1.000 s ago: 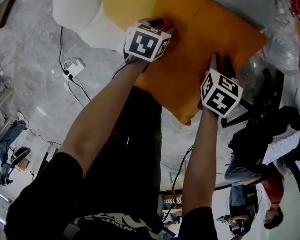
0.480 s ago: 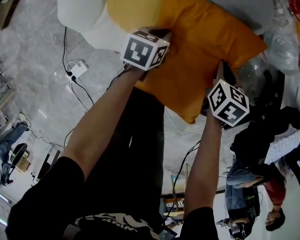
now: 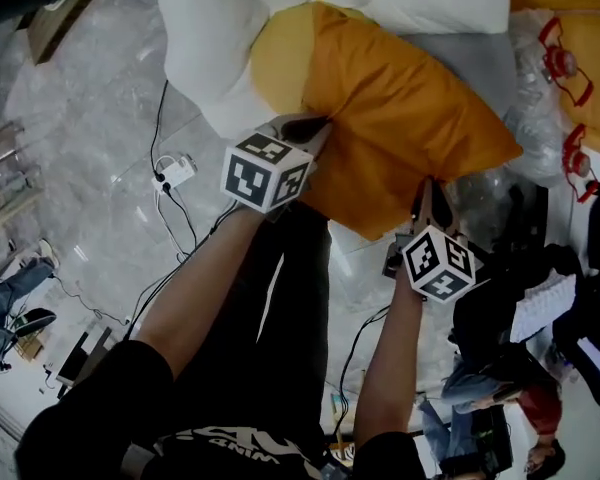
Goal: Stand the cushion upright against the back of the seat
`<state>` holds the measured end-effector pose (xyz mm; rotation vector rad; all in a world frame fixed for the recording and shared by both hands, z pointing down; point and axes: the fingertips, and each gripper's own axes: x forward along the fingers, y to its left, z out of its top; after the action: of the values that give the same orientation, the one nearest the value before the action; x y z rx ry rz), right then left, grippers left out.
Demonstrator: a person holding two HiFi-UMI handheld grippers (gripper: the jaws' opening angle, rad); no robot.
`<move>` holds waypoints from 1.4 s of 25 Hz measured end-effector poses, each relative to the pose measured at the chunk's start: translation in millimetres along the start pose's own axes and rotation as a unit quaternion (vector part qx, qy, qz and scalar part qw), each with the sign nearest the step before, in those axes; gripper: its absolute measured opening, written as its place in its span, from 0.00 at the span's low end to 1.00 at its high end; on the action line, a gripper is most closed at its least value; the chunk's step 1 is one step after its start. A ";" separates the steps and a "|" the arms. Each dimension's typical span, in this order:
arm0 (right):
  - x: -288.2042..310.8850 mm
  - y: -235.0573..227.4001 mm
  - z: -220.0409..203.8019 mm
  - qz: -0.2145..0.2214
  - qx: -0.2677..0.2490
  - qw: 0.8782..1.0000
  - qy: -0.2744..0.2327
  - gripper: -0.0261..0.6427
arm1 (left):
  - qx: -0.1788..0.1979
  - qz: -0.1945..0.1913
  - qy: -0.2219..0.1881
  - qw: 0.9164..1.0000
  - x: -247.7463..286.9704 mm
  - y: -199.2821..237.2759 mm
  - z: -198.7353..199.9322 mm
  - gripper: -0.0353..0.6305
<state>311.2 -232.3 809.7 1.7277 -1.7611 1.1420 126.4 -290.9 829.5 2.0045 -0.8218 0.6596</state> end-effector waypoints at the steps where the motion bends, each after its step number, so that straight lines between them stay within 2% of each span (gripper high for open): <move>1: -2.6 10.1 11.3 0.007 0.001 1.000 -0.009 0.08 | 0.002 0.003 -0.014 1.000 -11.2 2.0 14.8 0.07; 6: 4.3 56.0 85.6 0.045 -0.012 0.997 -0.060 0.08 | 0.021 0.018 -0.088 0.996 -54.0 20.3 99.5 0.07; 11: 36.1 100.2 167.2 0.074 -0.044 0.989 -0.118 0.08 | 0.041 0.046 -0.153 0.986 -74.9 56.7 173.8 0.07; 16: 76.7 125.9 238.8 0.092 -0.063 0.980 -0.167 0.08 | 0.065 0.075 -0.209 0.973 -76.1 93.6 237.5 0.07; 21: 94.7 135.3 294.3 0.112 -0.079 0.966 -0.221 0.08 | 0.099 0.085 -0.253 0.959 -73.9 101.9 290.3 0.07; 24: 105.7 135.6 302.8 0.112 -0.090 0.961 -0.236 0.08 | 0.098 0.079 -0.267 0.955 -65.3 106.3 297.1 0.07; 31: 127.4 131.9 286.7 0.118 -0.102 0.953 -0.259 0.08 | 0.103 0.095 -0.280 0.950 -48.1 126.9 283.5 0.07; 35: 136.1 132.6 259.8 0.122 -0.115 0.956 -0.241 0.08 | 0.073 0.103 -0.274 0.953 -40.5 141.3 256.8 0.07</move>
<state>228.5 -533.5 731.7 1.7806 -2.3450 0.5888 31.2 -557.7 744.2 2.2938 -1.3563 0.2725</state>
